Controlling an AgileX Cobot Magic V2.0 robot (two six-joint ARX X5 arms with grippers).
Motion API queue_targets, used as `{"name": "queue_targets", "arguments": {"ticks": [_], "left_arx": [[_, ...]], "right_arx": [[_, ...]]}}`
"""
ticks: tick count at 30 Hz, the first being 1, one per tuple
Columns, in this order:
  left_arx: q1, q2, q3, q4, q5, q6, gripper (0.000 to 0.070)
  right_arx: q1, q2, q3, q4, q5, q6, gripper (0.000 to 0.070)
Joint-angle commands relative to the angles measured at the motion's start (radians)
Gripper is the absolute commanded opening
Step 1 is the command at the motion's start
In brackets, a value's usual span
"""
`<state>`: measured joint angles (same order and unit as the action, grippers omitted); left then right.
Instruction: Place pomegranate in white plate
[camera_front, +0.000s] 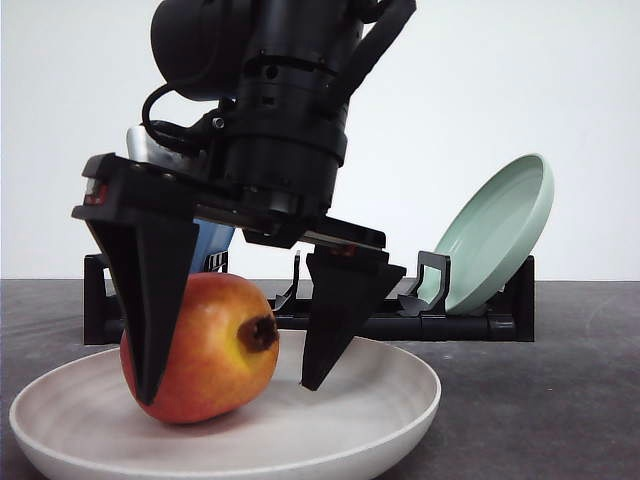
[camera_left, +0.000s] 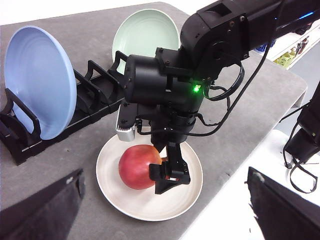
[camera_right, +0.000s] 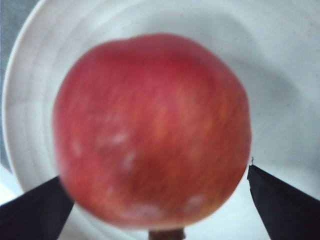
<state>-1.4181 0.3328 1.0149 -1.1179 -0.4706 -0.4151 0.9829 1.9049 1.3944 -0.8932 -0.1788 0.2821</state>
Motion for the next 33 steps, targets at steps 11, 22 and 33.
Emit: {"name": "queue_targets", "arguments": {"ticks": [11, 22, 33], "left_arx": [[-0.013, 0.005, 0.017, 0.016, -0.005, -0.054, 0.0626], [-0.013, 0.007, 0.017, 0.126, -0.005, -0.070, 0.0625], [-0.013, 0.079, 0.016, 0.237, -0.005, -0.027, 0.0626]], "right_arx": [[-0.006, -0.340, 0.015, -0.148, 0.089, -0.013, 0.0700], [-0.006, -0.958, -0.026, -0.277, 0.339, 0.008, 0.0700], [-0.005, -1.493, -0.318, -0.188, 0.389, 0.049, 0.0700]]}}
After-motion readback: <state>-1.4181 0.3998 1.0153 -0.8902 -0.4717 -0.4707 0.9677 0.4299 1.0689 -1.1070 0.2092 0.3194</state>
